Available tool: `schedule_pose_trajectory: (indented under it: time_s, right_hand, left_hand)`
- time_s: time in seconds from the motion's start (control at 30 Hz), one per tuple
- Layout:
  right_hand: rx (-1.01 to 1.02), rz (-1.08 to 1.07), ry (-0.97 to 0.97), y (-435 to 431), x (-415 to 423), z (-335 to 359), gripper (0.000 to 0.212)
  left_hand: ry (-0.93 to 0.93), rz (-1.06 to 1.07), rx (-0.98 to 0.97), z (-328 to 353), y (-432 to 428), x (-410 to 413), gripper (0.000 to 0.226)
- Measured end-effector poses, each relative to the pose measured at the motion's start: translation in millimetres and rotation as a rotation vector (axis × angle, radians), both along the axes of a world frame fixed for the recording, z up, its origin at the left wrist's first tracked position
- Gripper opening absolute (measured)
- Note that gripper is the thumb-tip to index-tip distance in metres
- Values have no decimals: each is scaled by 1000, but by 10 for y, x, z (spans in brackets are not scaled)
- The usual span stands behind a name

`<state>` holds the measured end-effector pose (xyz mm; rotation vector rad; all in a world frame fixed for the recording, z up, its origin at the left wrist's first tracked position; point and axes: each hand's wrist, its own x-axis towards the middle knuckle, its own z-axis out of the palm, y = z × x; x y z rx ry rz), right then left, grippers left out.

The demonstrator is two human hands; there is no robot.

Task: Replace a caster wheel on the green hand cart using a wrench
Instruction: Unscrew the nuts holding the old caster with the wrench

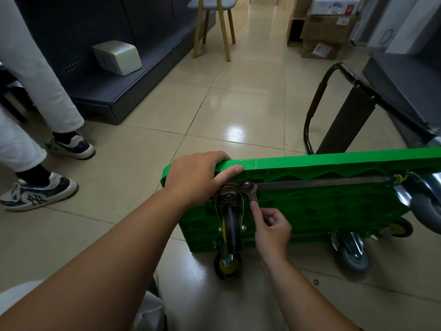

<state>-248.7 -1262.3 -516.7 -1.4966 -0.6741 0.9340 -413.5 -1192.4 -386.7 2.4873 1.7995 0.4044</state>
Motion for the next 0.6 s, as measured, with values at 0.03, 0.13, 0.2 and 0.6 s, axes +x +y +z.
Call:
schedule_pose_trajectory:
  time_s: [0.03, 0.13, 0.2, 0.6]
  right_hand:
    - [0, -1, -3, 21, 19, -11, 25]
    - [2, 15, -61, 56, 85, 3, 25]
    - [2, 20, -133, 63, 169, 22, 25]
    - [365, 103, -1523, 183, 780, 1194, 42]
  left_hand:
    - [3, 1, -1, 0, 1, 2, 68]
    - [12, 3, -2, -3, -7, 10, 70]
    - [15, 5, -1, -5, -9, 13, 71]
    - [2, 23, -28, 27, -23, 10, 64]
